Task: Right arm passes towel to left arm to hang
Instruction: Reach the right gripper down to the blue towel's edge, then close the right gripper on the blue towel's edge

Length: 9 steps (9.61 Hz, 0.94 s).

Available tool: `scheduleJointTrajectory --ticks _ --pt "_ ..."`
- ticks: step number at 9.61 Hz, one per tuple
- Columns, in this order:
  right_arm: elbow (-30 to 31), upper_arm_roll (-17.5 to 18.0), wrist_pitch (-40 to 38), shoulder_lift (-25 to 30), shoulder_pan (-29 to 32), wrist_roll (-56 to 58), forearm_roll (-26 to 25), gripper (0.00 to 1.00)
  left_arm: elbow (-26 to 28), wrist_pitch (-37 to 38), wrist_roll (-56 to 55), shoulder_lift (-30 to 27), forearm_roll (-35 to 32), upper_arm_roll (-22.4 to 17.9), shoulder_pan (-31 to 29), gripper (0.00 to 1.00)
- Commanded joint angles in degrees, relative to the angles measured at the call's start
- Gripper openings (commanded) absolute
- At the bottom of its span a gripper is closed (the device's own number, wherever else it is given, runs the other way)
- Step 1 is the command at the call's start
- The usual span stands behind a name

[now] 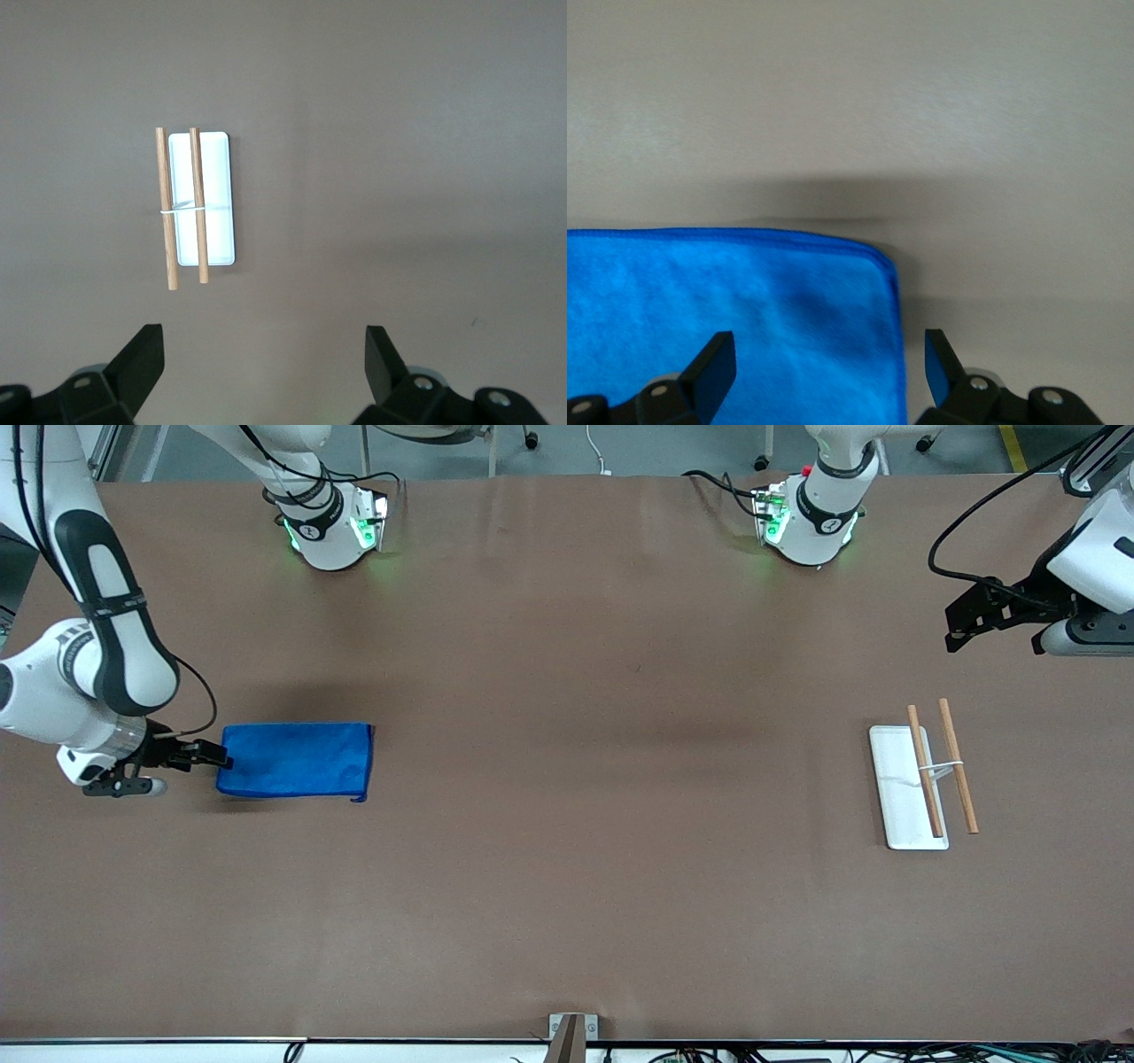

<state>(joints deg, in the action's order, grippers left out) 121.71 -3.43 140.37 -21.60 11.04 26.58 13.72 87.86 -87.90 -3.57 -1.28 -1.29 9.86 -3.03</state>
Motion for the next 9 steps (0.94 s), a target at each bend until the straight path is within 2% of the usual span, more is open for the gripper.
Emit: scheduleJointTrajectory --ticks 1,3,7,9 --pt "7.02 -0.09 11.00 0.60 -6.35 -4.74 1.39 0.94 0.30 0.80 0.58 0.93 0.59 0.07 -0.04 1.00" --pt "9.07 -0.26 12.12 0.60 -10.06 -10.30 1.39 0.94 0.21 0.63 0.49 0.93 0.59 0.07 0.05 1.00" --pt "9.87 -0.44 12.64 -0.72 -10.95 -10.32 1.31 0.94 0.30 0.72 0.40 0.93 0.59 0.07 0.05 1.00" --pt "9.86 -0.44 15.70 -2.99 -10.95 -10.32 1.30 0.94 0.30 0.72 0.40 0.93 0.59 0.07 0.05 1.00"
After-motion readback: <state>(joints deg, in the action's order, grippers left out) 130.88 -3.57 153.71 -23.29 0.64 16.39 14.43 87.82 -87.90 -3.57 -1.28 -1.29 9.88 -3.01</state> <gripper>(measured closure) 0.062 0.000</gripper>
